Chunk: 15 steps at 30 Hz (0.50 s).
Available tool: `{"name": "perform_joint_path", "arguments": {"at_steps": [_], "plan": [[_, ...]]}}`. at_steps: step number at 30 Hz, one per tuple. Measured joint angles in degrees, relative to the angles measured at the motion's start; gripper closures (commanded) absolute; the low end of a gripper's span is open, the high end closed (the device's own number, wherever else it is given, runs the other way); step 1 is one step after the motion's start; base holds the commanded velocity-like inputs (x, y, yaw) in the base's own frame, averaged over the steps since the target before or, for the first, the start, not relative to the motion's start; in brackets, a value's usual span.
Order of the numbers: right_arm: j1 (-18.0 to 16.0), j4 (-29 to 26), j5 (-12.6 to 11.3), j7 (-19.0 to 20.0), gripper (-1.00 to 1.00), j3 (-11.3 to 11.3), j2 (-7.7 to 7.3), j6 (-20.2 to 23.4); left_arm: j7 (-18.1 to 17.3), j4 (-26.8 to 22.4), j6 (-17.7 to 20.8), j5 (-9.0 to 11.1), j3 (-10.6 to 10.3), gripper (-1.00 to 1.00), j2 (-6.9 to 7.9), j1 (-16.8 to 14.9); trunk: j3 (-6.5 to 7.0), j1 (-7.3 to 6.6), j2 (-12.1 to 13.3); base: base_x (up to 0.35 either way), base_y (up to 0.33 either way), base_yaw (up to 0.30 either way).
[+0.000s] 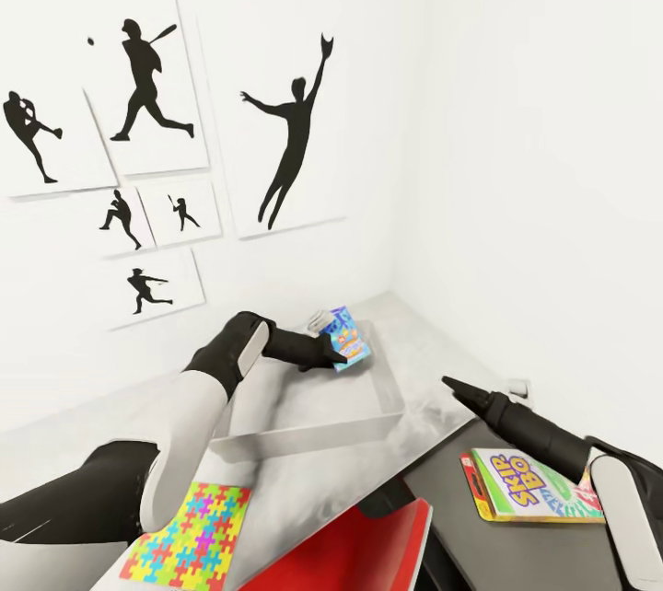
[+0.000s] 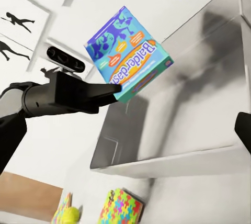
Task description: Put all the toys in the child's room - the three board games (two on the bed and one on the table), the two jigsaw puzzles on the table, and the tennis ball on the table - inside the toy box on the table in the child's room.
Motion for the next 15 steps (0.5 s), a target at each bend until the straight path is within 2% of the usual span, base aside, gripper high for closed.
{"name": "perform_joint_path", "arguments": {"at_steps": [5,15], "plan": [[0.0,0.0,0.03,1.77,-1.0,-2.66,0.05,1.24,0.24,0.31,-0.03,-0.24,-0.22,1.0,-0.05,0.0,-0.42,0.0,0.0,0.0,0.0,0.065],[0.0,0.01,0.07,2.05,-1.0,-3.06,0.22,0.71,0.89,0.5,0.28,-0.32,-0.43,1.0,-0.52,0.0,-1.35,0.0,0.0,0.0,0.0,0.017]]}}
